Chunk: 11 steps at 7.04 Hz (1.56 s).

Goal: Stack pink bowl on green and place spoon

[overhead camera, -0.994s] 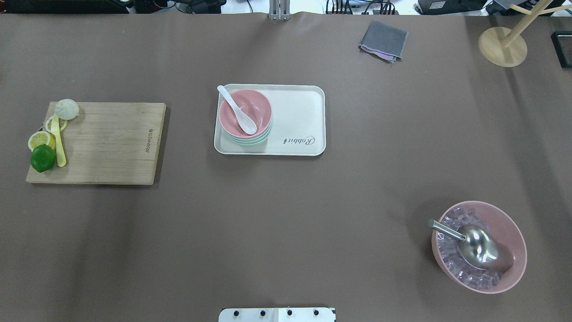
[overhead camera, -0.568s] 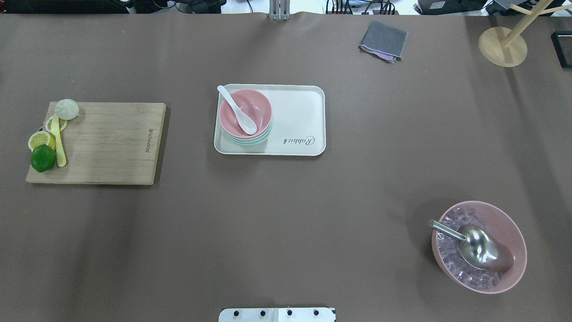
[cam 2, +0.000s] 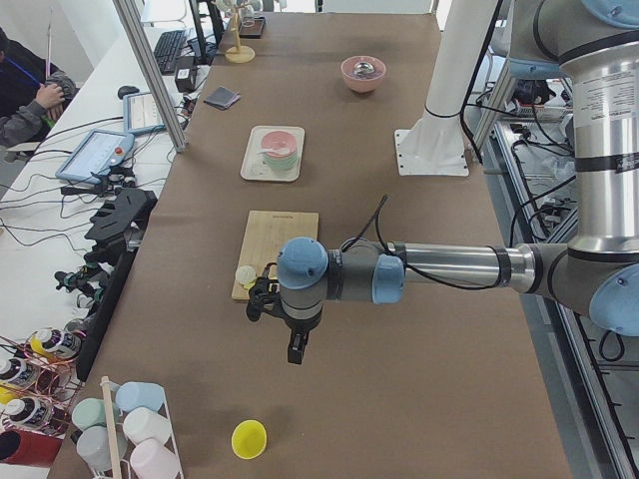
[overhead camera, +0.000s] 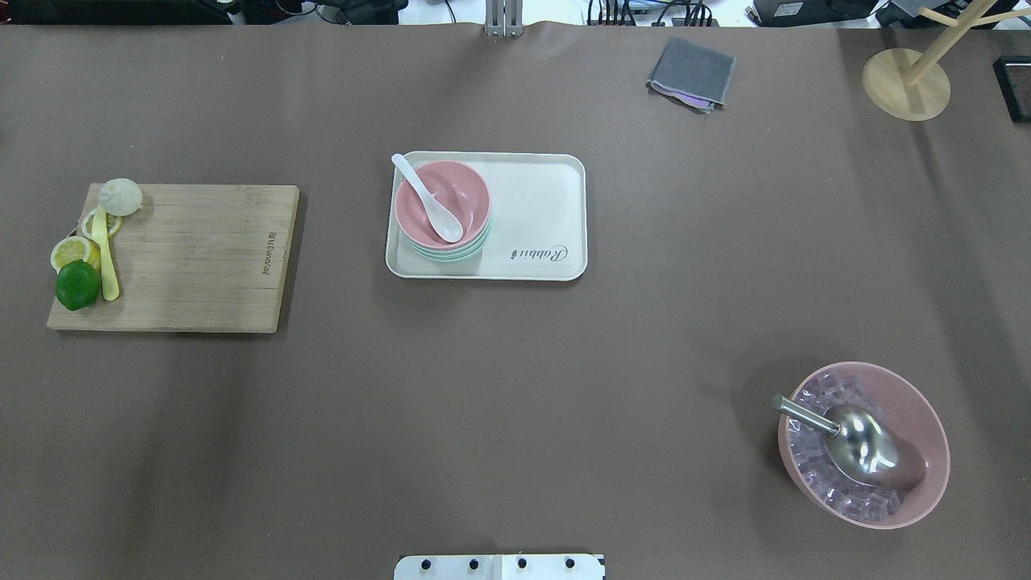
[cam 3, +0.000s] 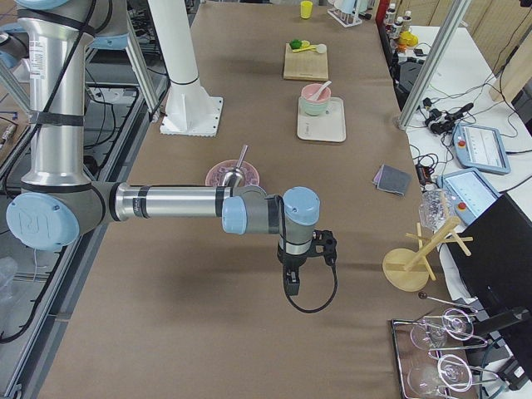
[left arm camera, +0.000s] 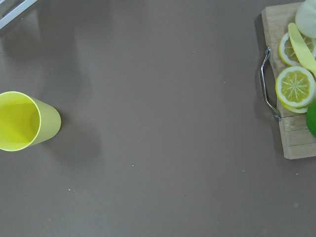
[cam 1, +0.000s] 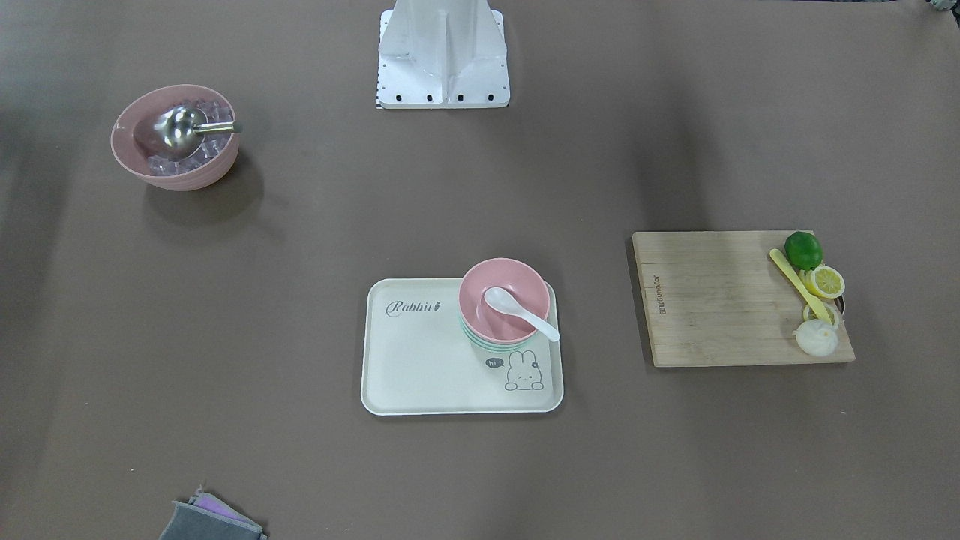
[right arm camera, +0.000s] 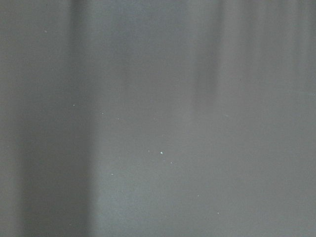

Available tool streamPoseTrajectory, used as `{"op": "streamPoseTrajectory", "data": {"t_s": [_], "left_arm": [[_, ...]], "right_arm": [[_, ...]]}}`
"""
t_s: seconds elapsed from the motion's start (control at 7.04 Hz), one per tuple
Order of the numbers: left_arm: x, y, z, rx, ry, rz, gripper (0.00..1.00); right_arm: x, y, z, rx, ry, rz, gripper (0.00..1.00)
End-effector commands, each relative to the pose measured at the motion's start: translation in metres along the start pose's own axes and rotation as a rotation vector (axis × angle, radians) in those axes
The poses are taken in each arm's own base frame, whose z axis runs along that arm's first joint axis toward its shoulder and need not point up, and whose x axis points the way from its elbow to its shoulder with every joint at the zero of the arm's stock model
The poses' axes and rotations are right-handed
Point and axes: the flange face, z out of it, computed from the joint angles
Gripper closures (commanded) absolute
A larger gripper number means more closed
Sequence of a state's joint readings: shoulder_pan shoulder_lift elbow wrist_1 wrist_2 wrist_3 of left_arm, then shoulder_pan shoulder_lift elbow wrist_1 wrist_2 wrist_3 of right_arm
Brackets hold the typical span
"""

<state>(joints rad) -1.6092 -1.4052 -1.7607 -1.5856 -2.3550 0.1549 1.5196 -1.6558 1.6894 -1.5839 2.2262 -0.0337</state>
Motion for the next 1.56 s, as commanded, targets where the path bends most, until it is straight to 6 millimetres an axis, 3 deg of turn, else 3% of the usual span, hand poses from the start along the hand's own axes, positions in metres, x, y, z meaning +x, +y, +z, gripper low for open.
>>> {"op": "streamPoseTrajectory", "data": {"t_s": [0.0,1.14,1.42], "left_arm": [[0.000,0.000,0.000,0.001,0.001,0.001,0.02],[0.001,0.000,-0.001,0.000,-0.002,0.001,0.02],[-0.001,0.007,0.003,-0.009,0.001,-0.007,0.02]], "right_arm": [[-0.006,0.004,0.001,0.001,-0.067,-0.002,0.00],[-0.001,0.013,0.007,-0.014,-0.054,0.011,0.00],[0.001,0.016,0.009,-0.017,-0.055,0.014,0.00]]}}
